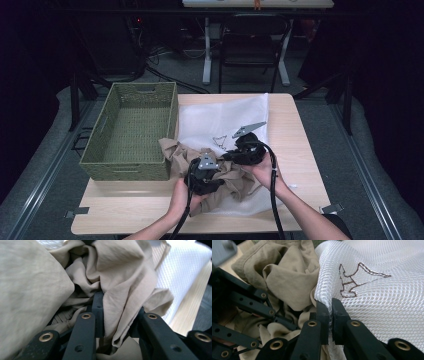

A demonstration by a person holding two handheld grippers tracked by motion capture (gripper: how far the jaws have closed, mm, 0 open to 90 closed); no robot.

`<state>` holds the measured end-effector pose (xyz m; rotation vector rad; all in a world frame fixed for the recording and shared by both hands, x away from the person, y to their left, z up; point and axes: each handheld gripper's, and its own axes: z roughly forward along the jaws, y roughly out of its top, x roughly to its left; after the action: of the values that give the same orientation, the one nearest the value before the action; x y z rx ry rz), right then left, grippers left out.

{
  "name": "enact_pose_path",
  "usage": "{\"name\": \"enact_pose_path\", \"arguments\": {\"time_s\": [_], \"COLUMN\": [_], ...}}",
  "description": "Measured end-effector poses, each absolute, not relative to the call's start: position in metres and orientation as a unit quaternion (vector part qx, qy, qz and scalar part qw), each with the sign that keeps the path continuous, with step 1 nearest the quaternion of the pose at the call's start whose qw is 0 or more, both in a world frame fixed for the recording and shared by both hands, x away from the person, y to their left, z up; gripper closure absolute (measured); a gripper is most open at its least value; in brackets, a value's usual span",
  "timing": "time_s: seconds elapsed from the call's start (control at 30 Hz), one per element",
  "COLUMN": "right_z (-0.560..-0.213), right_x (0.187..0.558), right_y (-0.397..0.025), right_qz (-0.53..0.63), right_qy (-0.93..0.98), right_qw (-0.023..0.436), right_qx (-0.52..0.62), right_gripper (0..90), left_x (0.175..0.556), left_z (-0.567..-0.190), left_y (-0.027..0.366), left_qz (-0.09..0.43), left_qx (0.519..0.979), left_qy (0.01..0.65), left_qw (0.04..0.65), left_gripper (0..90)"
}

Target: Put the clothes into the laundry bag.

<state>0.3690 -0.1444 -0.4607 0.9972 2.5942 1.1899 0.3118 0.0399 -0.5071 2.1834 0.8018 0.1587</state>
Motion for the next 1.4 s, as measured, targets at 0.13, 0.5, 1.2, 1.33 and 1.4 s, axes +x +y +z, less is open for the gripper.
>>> {"name": "enact_pose_path", "arguments": {"time_s": [0.13,0.5,1.2,1.33,1.4], "right_z": [-0.462,-0.474,-0.477,-0.475,-0.473], "right_x": [0.37,0.374,0.376,0.375,0.375], "right_y": [-0.143,-0.147,-0.152,-0.152,-0.152], "right_qz": [0.393,0.378,0.373,0.377,0.378], "right_qy": [0.857,0.862,0.865,0.863,0.862], "right_qw": [0.047,0.043,0.042,0.045,0.045], "right_qx": [0.332,0.334,0.335,0.334,0.334], "right_gripper": [86.5,86.0,86.1,86.1,86.1], "left_x": [0.326,0.324,0.318,0.317,0.317], "left_z": [-0.526,-0.517,-0.532,-0.527,-0.523], "left_y": [0.032,0.036,0.048,0.047,0.044], "left_qz": [0.05,0.051,0.031,0.033,0.034], "left_qx": [0.857,0.874,0.894,0.889,0.881], "left_qy": [0.342,0.311,0.282,0.282,0.287], "left_qw": [0.383,0.371,0.346,0.36,0.375], "left_gripper": [72.2,44.7,76.4,78.2,78.2]}}
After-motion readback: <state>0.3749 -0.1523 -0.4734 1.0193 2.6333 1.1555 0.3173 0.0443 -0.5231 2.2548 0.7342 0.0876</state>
